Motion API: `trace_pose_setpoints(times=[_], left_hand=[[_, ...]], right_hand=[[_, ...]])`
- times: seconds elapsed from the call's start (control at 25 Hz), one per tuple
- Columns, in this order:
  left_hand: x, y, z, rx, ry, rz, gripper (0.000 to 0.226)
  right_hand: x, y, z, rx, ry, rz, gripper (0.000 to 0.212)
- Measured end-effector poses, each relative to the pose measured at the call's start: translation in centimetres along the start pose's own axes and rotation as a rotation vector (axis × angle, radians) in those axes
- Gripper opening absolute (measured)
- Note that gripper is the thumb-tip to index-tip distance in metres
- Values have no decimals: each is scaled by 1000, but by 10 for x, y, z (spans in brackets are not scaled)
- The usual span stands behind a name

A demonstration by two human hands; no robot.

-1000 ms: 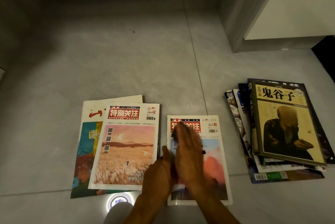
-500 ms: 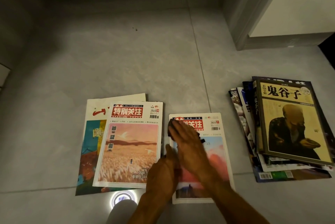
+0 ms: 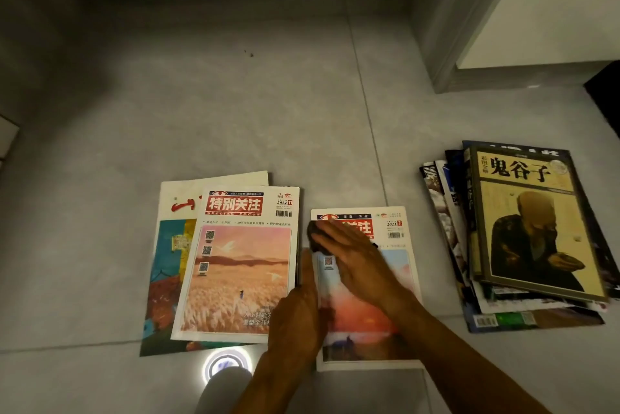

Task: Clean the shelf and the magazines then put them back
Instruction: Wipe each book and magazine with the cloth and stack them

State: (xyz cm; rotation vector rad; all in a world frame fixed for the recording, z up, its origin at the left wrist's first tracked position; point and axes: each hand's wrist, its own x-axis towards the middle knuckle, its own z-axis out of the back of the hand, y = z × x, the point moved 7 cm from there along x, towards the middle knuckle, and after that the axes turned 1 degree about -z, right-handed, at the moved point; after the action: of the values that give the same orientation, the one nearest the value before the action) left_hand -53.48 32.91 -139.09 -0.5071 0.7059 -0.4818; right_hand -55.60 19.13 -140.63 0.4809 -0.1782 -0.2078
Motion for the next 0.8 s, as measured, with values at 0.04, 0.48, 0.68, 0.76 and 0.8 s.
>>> trace_pose_setpoints(times=[0.04, 0.48, 0.68, 0.76, 0.8], left_hand=[[1, -1, 0, -23, 28, 27, 74], [31, -7, 20, 125, 185, -60, 64], [31, -14, 18, 328, 185, -85, 76], [28, -15, 20, 330, 160, -91, 75], [26, -16, 21, 326, 139, -101, 74]], right_hand=[[11, -11, 7, 3, -57, -102, 70], [-145, 61, -46, -173, 7, 272, 40], [-71, 30, 1, -150, 86, 253, 65], [-24, -3, 17, -93, -58, -39, 68], [-12, -14, 21, -51, -110, -163, 66]])
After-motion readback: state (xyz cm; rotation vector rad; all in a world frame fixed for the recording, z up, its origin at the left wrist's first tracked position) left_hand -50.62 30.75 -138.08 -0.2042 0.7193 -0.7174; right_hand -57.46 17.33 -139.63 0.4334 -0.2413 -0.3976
